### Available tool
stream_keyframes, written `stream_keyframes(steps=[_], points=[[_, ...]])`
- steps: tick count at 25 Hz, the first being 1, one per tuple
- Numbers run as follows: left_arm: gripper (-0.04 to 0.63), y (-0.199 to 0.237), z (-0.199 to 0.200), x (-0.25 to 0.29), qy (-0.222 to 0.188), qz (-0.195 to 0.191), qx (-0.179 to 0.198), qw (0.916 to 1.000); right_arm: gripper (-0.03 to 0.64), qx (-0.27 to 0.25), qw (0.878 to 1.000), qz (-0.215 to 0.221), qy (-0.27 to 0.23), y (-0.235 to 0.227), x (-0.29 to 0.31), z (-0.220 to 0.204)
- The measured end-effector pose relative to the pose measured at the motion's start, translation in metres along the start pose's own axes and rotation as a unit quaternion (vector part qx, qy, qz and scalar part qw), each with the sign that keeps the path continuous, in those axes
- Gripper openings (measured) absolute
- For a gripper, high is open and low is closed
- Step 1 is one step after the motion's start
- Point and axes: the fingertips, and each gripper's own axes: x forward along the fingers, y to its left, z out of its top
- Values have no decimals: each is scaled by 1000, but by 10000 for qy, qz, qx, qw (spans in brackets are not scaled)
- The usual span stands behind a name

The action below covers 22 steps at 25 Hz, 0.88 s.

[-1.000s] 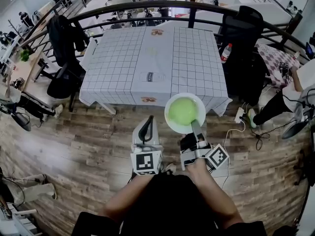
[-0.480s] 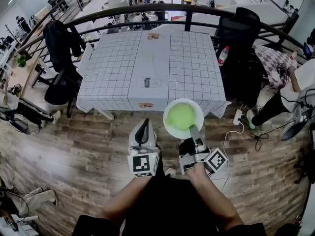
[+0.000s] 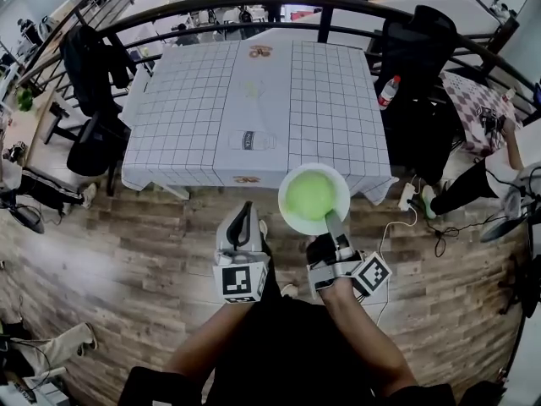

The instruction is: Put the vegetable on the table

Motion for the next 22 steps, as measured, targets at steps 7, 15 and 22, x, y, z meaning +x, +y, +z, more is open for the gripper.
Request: stream_keyframes(steps=[7, 15, 22], points=[[8, 11, -5, 66, 17, -290, 123, 9995, 32, -59, 9999, -75, -37, -9, 56, 16], [8, 37, 12, 161, -88, -485, -66, 9988, 32, -176, 9995, -126, -208, -20, 144, 44], [8, 79, 19, 227, -12, -664, -114, 9977, 32, -155, 9990, -118, -391, -22, 217, 58]])
